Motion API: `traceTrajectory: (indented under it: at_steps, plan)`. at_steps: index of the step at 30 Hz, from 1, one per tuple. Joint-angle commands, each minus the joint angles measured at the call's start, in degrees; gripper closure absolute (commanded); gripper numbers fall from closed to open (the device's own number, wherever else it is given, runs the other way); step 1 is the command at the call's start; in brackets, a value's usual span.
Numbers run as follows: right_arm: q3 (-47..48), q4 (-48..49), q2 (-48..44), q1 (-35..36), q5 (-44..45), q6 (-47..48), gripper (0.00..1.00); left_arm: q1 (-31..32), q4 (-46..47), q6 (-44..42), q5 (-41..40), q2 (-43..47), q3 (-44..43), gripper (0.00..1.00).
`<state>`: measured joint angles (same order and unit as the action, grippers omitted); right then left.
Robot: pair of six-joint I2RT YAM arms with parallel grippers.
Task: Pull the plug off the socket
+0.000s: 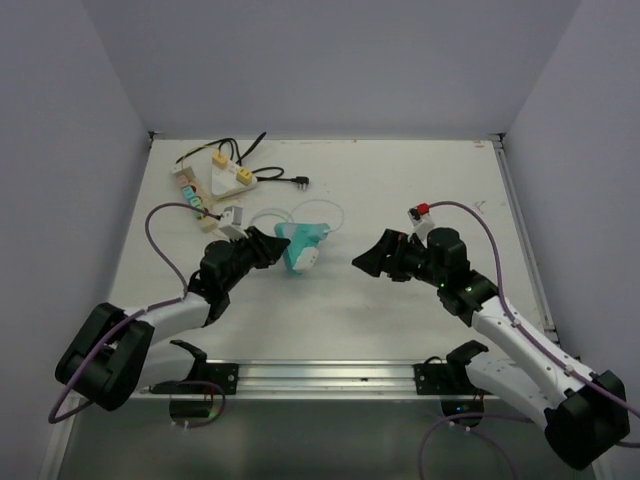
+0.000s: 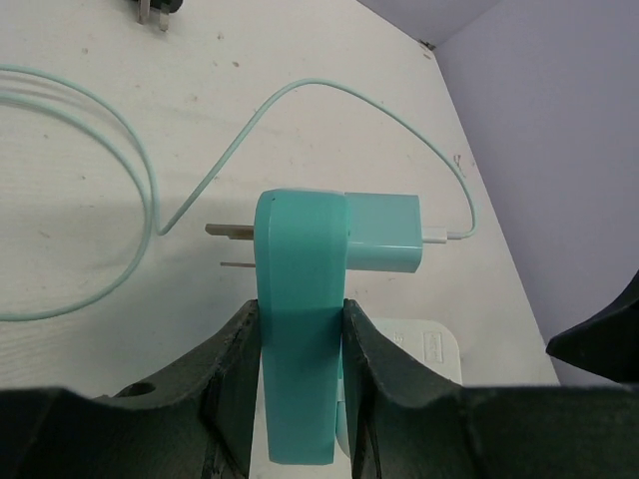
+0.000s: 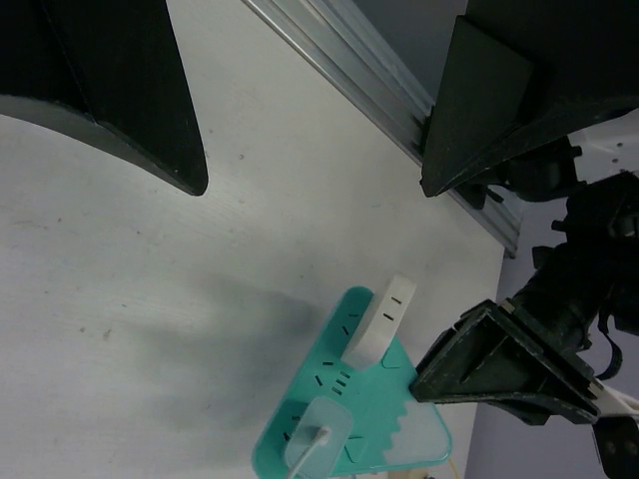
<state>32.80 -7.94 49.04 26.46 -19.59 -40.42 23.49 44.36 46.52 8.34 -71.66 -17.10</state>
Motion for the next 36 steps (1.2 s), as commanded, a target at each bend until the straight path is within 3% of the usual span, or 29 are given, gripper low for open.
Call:
traceTrajectory:
  at_steps: [1,9,16,23,26,30,33,36]
  plan:
    - [-1.5,10.4,3.1,3.6,7.4,-10.7,0.09,3.8,-1.1,-4.4,-9.8,4.1,0.9,1.00]
    - [-1.6,18.2,13.9,14.2,19.4,-19.2,0.14,12.7,-1.6,-5.9,-18.3,3.7,1.6,1.00]
    - [0.1,24.0,24.8,20.4,22.0,-23.2,0.20,18.2,-1.9,-7.1,-24.5,3.4,1.5,1.00]
    - [1.6,27.5,31.6,21.8,20.9,-25.5,0.31,21.8,-1.5,-8.2,-28.6,2.2,2.2,1.00]
    - [1.8,29.1,34.2,21.9,20.1,-26.4,0.41,22.9,-0.6,-8.6,-29.8,1.0,2.3,1.00]
    - [1.8,30.6,36.1,21.9,19.8,-26.9,0.65,23.9,-0.1,-8.8,-30.7,-0.1,2.6,0.99]
    - [1.3,31.1,36.2,21.8,19.8,-26.7,0.82,24.2,0.2,-8.9,-30.7,-0.5,2.9,0.93]
    - [1.1,31.4,35.8,21.9,19.9,-26.3,0.95,24.4,0.2,-8.9,-30.8,-0.5,3.5,0.75]
